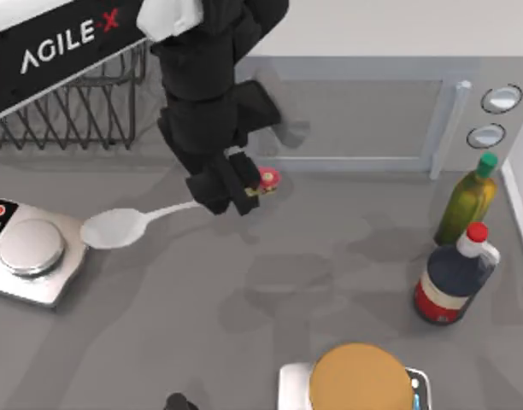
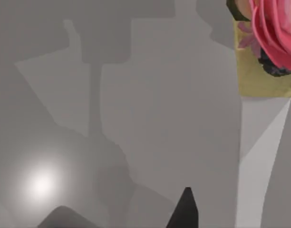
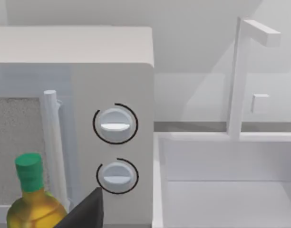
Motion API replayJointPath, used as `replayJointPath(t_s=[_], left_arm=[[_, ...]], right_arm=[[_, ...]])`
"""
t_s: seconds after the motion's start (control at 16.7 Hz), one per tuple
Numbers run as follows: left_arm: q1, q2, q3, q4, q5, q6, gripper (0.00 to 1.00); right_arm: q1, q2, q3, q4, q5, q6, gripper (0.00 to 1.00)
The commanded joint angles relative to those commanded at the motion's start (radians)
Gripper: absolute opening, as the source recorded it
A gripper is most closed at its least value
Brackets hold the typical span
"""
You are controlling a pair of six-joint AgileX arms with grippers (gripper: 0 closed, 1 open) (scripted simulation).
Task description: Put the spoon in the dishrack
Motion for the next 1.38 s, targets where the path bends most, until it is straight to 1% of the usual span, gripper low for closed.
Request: replayJointPath(t_s=[0.12, 0.3, 0.72, 0.84, 0.96, 1.14, 1.38], left_arm=[[-0.003, -0.015, 0.111, -0.117, 0.000, -0.001, 0.00], [-0.002, -0.038, 0.207, -0.213, 0.000, -0.004, 0.00], [0.008, -0.050, 0.209, -0.212, 0.001, -0.008, 0.00], [0.039, -0.095, 0.175, -0.160, 0.009, -0.029, 0.00], [0.091, -0.169, 0.117, -0.068, 0.021, -0.066, 0.00], [0.200, -0.322, -0.010, 0.121, 0.046, -0.145, 0.00], [0.377, -0.564, -0.229, 0.420, 0.087, -0.269, 0.00]], right_arm=[[0.000, 0.000, 0.000, 0.000, 0.000, 0.000, 1.00], [0.000, 0.000, 0.000, 0.000, 0.000, 0.000, 1.00], [0.000, 0.000, 0.000, 0.000, 0.000, 0.000, 1.00], [0.000, 0.000, 0.000, 0.000, 0.000, 0.000, 1.00], [0.000, 0.000, 0.000, 0.000, 0.000, 0.000, 1.00], [0.000, 0.000, 0.000, 0.000, 0.000, 0.000, 1.00], [0.000, 0.000, 0.000, 0.000, 0.000, 0.000, 1.00]])
